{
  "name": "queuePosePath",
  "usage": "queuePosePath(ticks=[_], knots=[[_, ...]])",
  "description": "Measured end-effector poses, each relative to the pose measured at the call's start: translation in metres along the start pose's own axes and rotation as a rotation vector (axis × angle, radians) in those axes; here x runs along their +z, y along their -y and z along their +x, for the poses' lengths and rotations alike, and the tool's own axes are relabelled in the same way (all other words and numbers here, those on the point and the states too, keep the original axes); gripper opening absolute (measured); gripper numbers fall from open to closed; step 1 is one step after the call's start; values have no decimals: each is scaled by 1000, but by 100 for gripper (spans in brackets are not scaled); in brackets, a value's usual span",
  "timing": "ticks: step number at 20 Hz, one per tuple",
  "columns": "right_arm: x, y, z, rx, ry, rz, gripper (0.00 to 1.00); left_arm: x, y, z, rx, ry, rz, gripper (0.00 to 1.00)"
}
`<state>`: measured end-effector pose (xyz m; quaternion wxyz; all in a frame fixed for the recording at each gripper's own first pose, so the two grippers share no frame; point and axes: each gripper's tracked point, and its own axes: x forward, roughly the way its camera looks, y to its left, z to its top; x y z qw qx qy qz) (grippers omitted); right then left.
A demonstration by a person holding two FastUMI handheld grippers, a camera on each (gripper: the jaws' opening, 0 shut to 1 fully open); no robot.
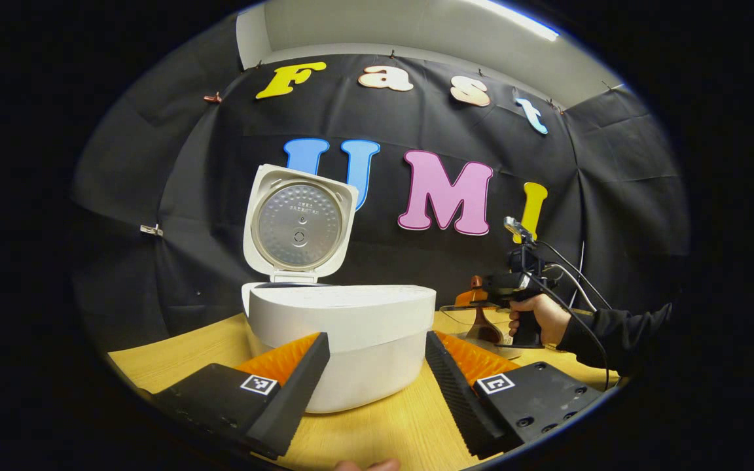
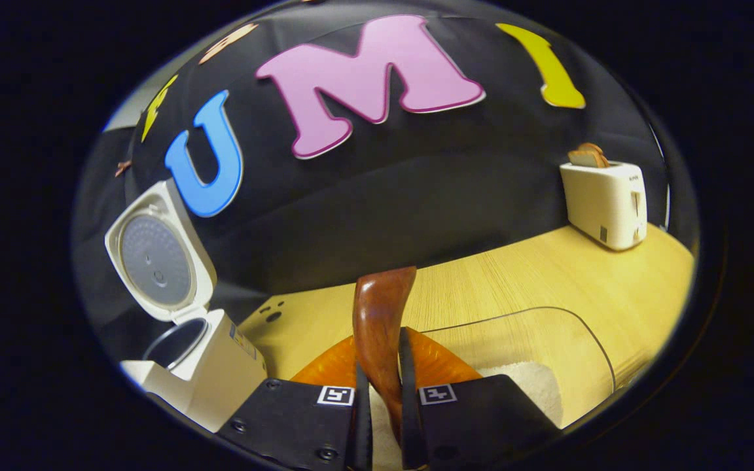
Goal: Close the left gripper, press the button to open the rice cooker; take a wooden spoon from the chopstick holder with the right hand, scoop a spoonful of rice and pour it into the rice cooker, then put the wooden spoon back into the chopstick holder.
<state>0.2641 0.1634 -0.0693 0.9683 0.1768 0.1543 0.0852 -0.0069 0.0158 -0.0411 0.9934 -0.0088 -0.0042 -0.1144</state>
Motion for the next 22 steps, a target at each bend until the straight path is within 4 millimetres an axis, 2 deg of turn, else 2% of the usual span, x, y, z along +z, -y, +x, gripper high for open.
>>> queuePosePath(ticks=[2, 3, 8, 16, 22], knots=[[5, 7, -4, -8, 31, 96, 21, -1, 0, 0, 6, -6, -5, 95], [14, 11, -8, -9, 55, 84, 21, -2, 0, -1, 8, -9, -5, 95], [24, 9, -16, -40, 138, 47, 21, 0, 2, -3, 15, -8, 4, 97], [56, -18, -21, -49, 215, -21, 20, 7, 8, -7, 9, 8, 22, 97], [69, -24, -31, -56, 249, -7, 20, 11, 5, -12, 18, 19, 22, 96]])
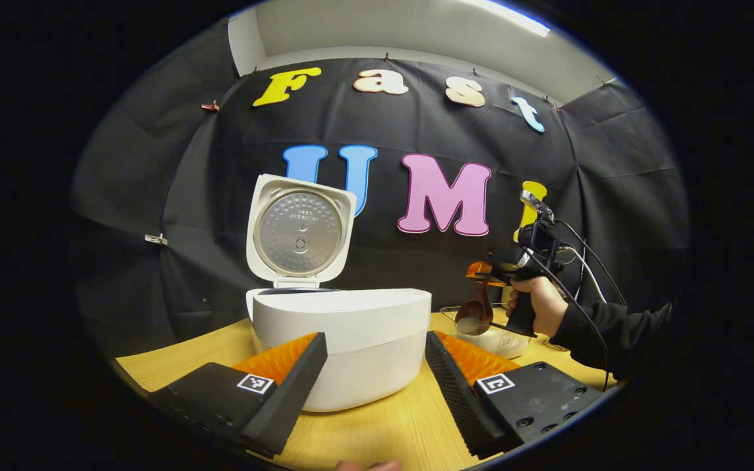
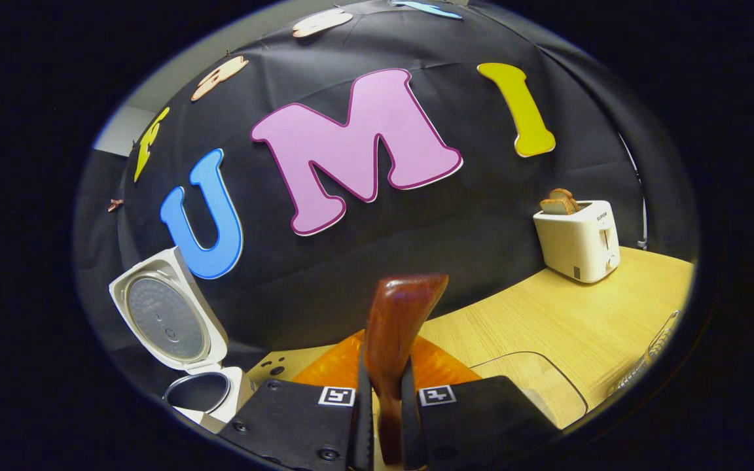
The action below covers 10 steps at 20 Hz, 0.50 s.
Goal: Close the left gripper, press the button to open the rice cooker; take a wooden spoon from the chopstick holder with the right hand, scoop a spoonful of rice and pour it into the rice cooker, then put the wooden spoon back into the chopstick holder.
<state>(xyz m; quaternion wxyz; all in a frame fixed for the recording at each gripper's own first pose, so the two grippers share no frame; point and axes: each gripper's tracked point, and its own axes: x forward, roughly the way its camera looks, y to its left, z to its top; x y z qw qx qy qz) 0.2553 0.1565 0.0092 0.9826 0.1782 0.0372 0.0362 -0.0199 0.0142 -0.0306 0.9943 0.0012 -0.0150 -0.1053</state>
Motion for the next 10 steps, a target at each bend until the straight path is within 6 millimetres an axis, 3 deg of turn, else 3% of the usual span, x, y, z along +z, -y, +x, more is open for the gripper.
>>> queuePosePath(ticks=[7, 10], knots=[[10, 15, -1, -35, 18, 145, 21, 2, 0, -6, 1, 6, 13, 97], [26, 5, -2, -17, 36, 165, 20, 2, 2, -6, 0, 6, 9, 97]])
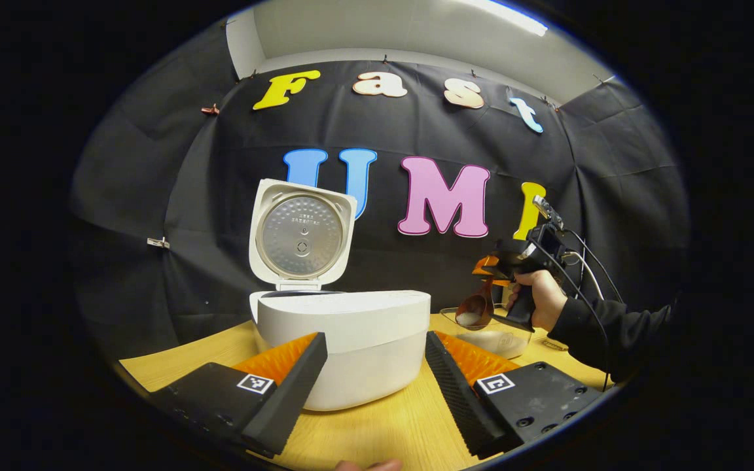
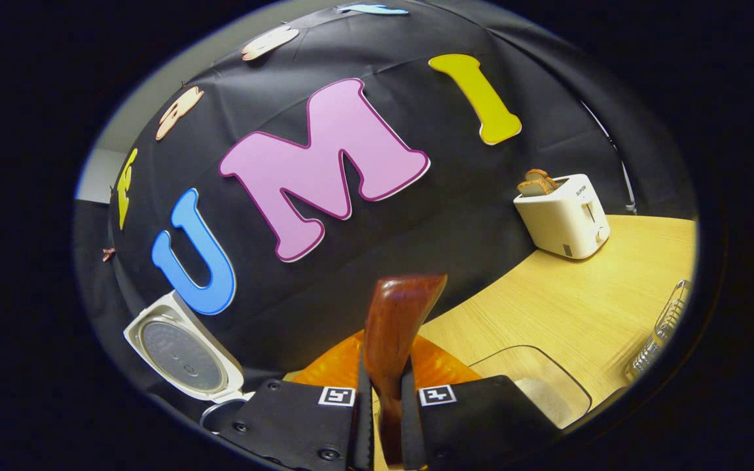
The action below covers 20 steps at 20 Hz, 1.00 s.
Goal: Close the left gripper, press the button to open the rice cooker; take a wooden spoon from the chopstick holder with the right hand, scoop a spoonful of rice and pour it into the rice cooker, then put the wooden spoon back into the chopstick holder.
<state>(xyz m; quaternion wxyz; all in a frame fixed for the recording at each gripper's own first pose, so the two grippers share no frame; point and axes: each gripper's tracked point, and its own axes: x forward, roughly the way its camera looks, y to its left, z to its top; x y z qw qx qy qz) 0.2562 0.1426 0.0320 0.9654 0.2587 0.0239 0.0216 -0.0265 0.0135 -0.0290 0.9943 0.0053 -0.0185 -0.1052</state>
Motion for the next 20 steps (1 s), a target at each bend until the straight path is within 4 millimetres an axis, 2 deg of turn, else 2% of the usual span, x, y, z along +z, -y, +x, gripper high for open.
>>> queuePosePath(ticks=[5, 9, 16, 20], knots=[[21, -37, -1, 50, 17, -25, 20, -1, 4, -2, -2, 0, -17, 97], [26, -73, -1, 96, 4, -23, 20, -2, 3, -6, 0, -1, -22, 96], [20, -149, -1, 192, -25, 6, 20, -2, -12, -15, 27, -6, -47, 97], [0, -180, 3, 222, -60, 8, 18, -4, -27, -21, 58, -8, -66, 97]])
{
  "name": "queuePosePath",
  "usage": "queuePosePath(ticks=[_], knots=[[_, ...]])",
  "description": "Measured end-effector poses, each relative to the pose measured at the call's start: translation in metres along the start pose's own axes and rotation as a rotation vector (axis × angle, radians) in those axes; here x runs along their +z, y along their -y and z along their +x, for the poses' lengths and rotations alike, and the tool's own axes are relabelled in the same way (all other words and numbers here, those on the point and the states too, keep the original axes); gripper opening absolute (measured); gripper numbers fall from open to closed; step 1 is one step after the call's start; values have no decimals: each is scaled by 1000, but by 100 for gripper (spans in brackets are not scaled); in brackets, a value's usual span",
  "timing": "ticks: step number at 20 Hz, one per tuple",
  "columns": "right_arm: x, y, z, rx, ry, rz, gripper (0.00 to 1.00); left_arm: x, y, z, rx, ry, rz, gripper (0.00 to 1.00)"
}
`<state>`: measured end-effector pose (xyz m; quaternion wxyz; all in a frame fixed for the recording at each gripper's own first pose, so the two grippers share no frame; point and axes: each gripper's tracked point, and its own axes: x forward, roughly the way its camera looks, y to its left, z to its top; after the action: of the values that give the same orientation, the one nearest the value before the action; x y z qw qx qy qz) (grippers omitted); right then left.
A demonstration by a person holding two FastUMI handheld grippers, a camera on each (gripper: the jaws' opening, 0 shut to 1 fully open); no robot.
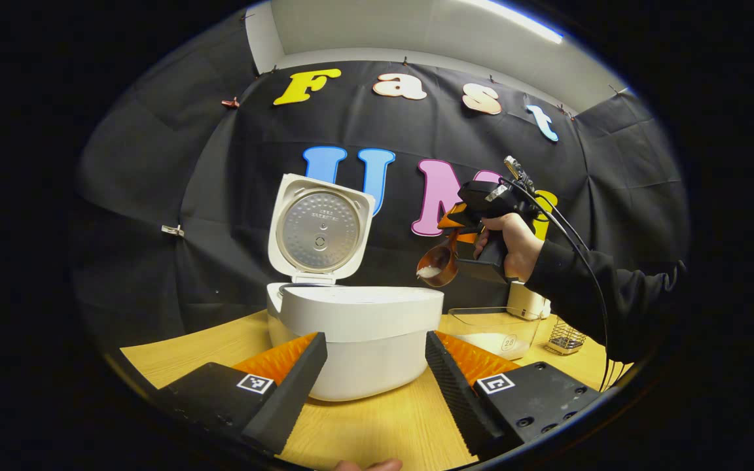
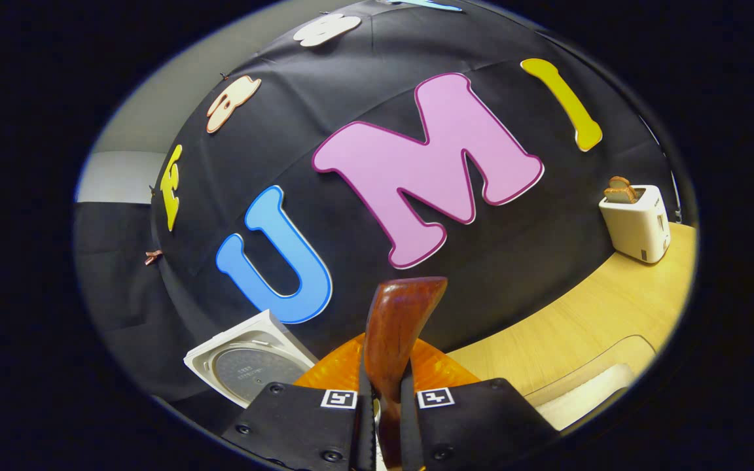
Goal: Close the left gripper, press the button to open the rice cooker; take a wooden spoon from the chopstick holder with the right hand, scoop a spoonful of rice and pour it into the rice cooker, then put the wooden spoon back into the chopstick holder.
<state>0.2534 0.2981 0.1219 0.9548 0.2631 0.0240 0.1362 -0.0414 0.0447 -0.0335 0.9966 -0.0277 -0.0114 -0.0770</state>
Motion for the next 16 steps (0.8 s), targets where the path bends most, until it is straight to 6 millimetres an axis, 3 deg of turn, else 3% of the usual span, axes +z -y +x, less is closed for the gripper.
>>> queuePosePath(ticks=[7, 12, 16], knots=[[-45, -72, 11, 100, -71, -23, 18, -5, -24, -13, 58, -21, -33, 97], [-83, -96, 23, 126, -97, -174, 18, -2, -28, -22, 73, -14, -32, 97], [-100, -124, 23, 185, -100, -323, 18, -5, -33, -25, 87, -19, -43, 97]])
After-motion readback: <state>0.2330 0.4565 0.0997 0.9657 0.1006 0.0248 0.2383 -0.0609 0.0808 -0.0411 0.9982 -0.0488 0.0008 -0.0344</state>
